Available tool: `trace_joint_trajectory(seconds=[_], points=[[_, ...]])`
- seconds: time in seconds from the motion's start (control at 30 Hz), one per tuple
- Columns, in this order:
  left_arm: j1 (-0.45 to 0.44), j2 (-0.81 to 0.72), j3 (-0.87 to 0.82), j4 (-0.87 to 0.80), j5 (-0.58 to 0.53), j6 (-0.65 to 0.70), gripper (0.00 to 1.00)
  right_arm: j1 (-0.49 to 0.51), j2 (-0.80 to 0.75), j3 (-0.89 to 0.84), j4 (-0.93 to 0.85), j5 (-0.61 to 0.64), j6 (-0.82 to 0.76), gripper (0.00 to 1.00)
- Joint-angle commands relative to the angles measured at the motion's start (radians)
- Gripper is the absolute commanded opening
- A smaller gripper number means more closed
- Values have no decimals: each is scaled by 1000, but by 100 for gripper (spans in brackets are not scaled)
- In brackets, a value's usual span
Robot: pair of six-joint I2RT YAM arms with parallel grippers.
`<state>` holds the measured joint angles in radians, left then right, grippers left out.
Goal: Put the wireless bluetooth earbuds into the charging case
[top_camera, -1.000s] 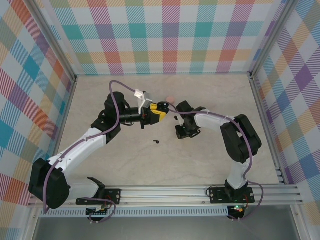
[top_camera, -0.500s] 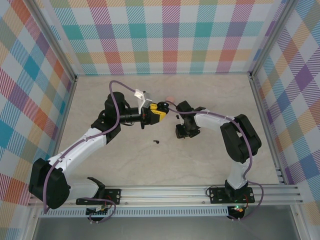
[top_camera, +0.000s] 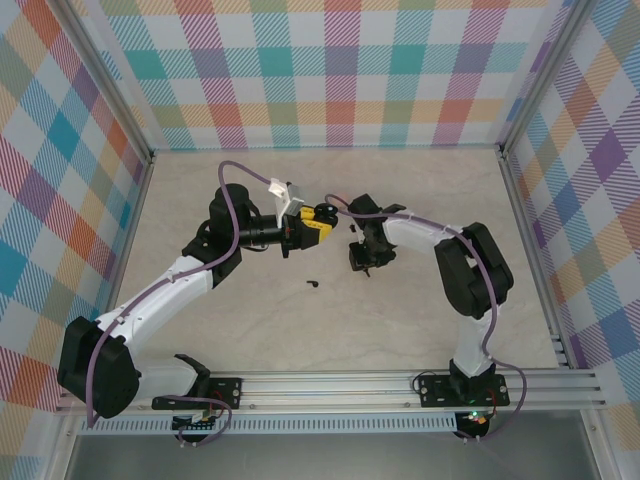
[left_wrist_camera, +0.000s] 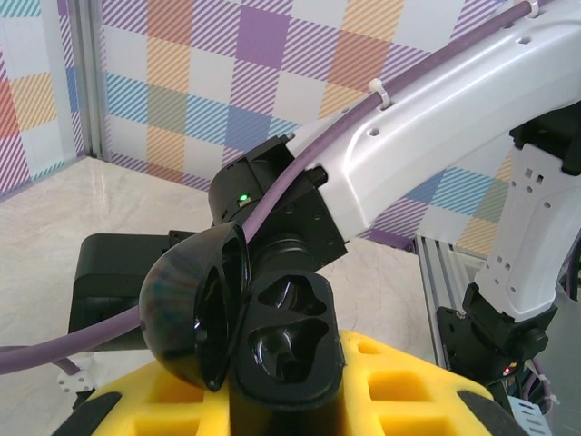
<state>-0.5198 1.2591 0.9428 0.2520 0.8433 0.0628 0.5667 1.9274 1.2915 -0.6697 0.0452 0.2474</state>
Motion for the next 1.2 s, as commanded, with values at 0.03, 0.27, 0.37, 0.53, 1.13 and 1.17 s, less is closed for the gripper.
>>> trace_joint_trajectory(seconds=[0.03,0.27,0.37,0.53,1.13,1.17], points=[[-9,-15,-9,52,5,-12,12,4,19,41,-73,-3,-5,40],[-9,-13,-9,52,7,-14,12,4,37,58,-95,-12,-9,39],[-9,-16,-10,51,7,-12,12,4,46,65,-99,-14,-10,39],[-9,-17,-9,52,7,-12,12,4,63,74,-105,-14,-9,38],[-9,-15,-7,50,8,-13,12,5,76,77,-128,-2,-7,30],[-9,-14,-7,50,8,-14,12,4,75,77,-129,0,-5,29]])
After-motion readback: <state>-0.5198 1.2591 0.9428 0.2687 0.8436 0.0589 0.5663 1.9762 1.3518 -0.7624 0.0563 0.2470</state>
